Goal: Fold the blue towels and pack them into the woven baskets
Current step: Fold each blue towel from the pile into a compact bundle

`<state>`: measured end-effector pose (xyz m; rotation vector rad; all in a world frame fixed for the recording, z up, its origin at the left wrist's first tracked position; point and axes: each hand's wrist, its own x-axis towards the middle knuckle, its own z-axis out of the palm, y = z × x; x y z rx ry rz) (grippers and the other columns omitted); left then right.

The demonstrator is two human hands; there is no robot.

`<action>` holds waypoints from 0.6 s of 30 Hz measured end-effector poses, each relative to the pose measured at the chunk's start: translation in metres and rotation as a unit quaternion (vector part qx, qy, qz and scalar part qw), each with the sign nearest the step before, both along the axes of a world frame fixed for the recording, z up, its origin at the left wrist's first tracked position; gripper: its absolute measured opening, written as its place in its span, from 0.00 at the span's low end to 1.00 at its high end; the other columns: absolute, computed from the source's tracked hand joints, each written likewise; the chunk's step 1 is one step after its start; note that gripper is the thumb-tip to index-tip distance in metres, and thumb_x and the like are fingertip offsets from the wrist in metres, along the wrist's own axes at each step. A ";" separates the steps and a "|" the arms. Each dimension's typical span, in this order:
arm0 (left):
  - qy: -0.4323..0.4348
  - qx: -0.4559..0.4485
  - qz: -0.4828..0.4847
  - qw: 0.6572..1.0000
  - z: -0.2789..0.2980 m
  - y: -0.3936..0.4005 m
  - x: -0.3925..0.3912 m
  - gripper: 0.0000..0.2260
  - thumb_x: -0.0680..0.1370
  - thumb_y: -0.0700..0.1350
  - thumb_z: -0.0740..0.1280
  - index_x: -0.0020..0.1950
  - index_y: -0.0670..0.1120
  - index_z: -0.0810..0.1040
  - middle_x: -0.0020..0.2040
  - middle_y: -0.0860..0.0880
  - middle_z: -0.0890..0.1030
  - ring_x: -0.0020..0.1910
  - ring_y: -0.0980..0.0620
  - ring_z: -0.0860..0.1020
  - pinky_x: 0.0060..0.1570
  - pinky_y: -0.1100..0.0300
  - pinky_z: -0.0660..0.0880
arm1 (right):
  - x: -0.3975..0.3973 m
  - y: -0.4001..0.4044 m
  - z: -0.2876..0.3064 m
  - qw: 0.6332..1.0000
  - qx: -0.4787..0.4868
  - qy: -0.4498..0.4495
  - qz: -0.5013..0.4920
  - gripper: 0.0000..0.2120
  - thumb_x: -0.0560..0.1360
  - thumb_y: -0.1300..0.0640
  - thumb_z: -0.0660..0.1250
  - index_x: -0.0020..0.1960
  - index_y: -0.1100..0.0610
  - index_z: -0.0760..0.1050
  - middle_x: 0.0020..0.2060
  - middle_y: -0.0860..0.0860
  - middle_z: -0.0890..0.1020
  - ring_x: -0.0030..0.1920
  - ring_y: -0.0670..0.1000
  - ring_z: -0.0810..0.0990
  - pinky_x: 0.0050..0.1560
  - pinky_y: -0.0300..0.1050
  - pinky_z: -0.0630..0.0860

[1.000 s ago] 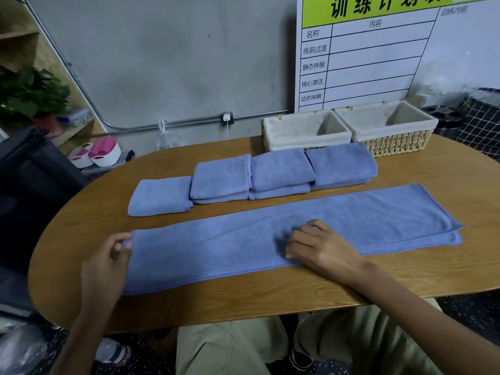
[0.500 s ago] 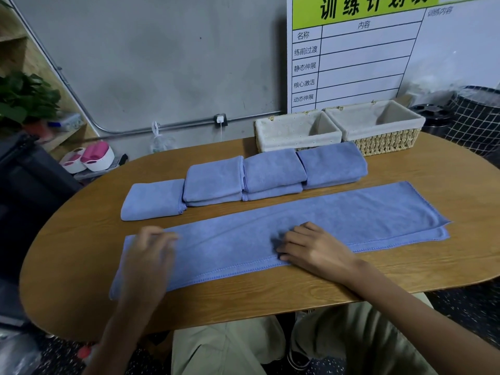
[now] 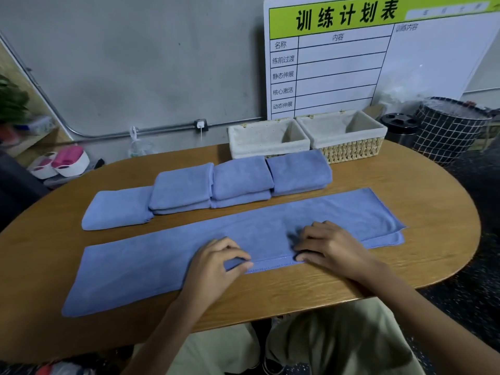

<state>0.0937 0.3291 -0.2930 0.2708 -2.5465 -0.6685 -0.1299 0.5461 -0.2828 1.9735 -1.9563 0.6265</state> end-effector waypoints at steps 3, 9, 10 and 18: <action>0.000 -0.037 -0.001 0.999 0.003 0.000 -0.002 0.12 0.75 0.62 0.68 0.46 0.55 0.84 0.45 0.61 0.78 0.45 0.60 0.77 0.43 0.59 0.76 | -0.008 0.004 -0.003 0.999 -0.021 0.033 0.014 0.13 0.80 0.47 0.64 0.48 0.53 0.84 0.43 0.48 0.79 0.41 0.51 0.77 0.42 0.43 0.69; 0.017 -0.243 -0.060 0.968 0.008 -0.003 -0.005 0.11 0.82 0.54 0.64 0.44 0.53 0.82 0.43 0.55 0.78 0.38 0.54 0.76 0.36 0.56 0.73 | -0.012 0.003 -0.006 0.995 -0.041 0.084 0.037 0.10 0.82 0.54 0.65 0.49 0.57 0.81 0.43 0.51 0.79 0.40 0.54 0.77 0.40 0.47 0.72; 0.020 -0.265 -0.062 0.962 0.008 -0.002 -0.004 0.11 0.83 0.52 0.63 0.44 0.52 0.81 0.42 0.55 0.78 0.38 0.53 0.76 0.36 0.57 0.73 | -0.011 0.002 -0.005 0.994 -0.044 0.088 0.037 0.09 0.82 0.54 0.65 0.48 0.58 0.81 0.43 0.52 0.79 0.40 0.54 0.77 0.40 0.47 0.72; 0.087 -0.312 -0.049 0.945 0.015 0.007 0.005 0.11 0.84 0.46 0.63 0.44 0.48 0.81 0.41 0.52 0.79 0.36 0.52 0.76 0.37 0.60 0.73 | 0.000 0.007 0.009 0.991 -0.075 0.111 0.015 0.12 0.84 0.57 0.61 0.46 0.59 0.80 0.42 0.53 0.79 0.38 0.55 0.75 0.40 0.48 0.73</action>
